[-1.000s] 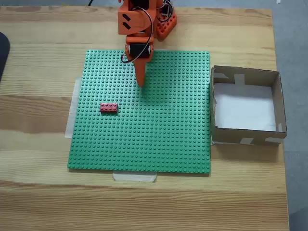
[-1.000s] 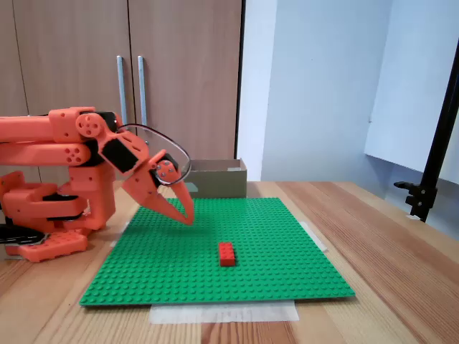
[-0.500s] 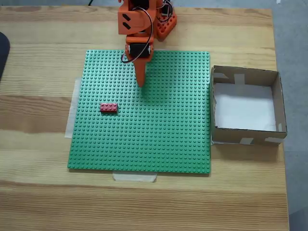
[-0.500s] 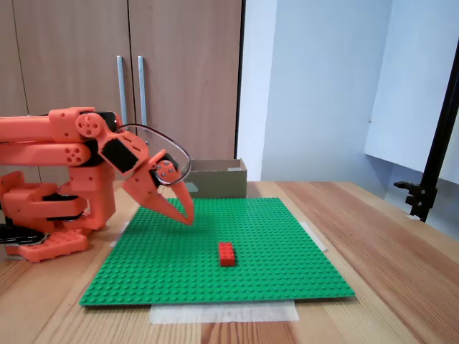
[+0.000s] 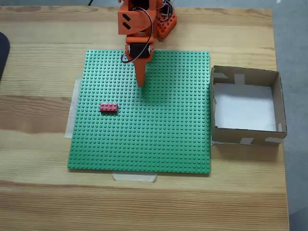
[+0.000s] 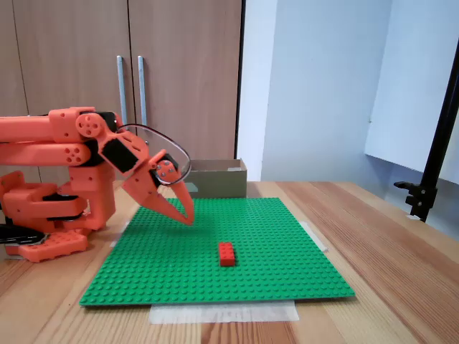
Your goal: Pick the red lego block and put it in the box.
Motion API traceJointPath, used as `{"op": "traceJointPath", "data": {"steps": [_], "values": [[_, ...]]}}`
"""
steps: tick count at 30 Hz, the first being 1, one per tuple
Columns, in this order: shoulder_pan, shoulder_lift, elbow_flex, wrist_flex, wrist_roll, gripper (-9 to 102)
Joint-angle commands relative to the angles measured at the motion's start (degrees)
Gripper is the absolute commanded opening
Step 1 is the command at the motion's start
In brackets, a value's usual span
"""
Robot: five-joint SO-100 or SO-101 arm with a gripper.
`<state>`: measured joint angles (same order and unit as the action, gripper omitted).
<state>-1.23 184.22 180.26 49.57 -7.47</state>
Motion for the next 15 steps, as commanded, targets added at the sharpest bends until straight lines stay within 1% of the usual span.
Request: {"op": "traceJointPath", "data": {"steps": [1, 15], "values": [[0.00, 0.44, 0.53, 0.00, -0.53, -1], [0.26, 0.44, 0.53, 0.00, -0.18, -1]]}}
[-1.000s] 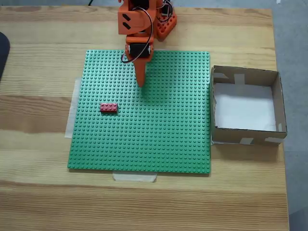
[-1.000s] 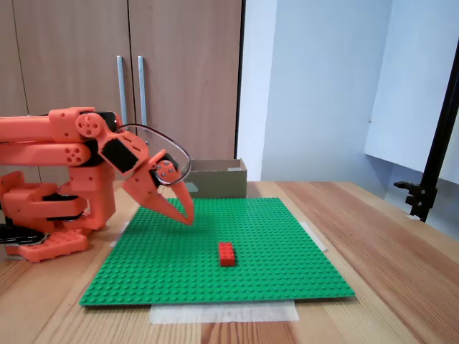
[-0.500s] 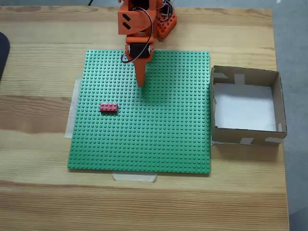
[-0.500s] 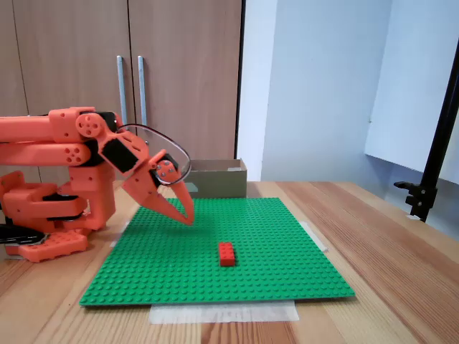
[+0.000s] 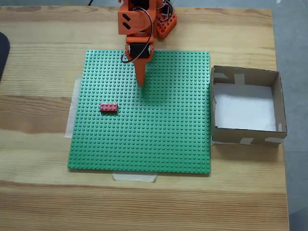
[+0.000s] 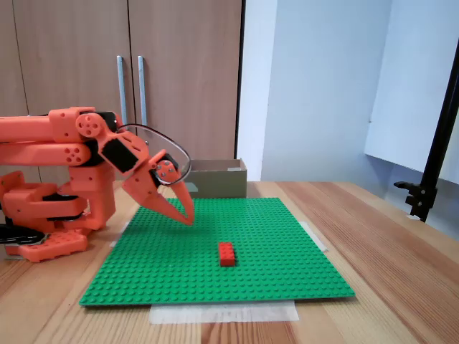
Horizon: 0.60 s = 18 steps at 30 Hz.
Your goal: Pick the red lego block and put it in the box.
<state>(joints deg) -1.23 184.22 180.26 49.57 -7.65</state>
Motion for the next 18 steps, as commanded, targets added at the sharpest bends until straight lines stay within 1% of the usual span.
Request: {"op": "traceJointPath", "data": {"steps": [1, 18], "values": [[0.26, 0.44, 0.53, 0.00, 0.00, -1], [0.70, -0.62, 0.18, -0.44, -0.44, -1]]}}
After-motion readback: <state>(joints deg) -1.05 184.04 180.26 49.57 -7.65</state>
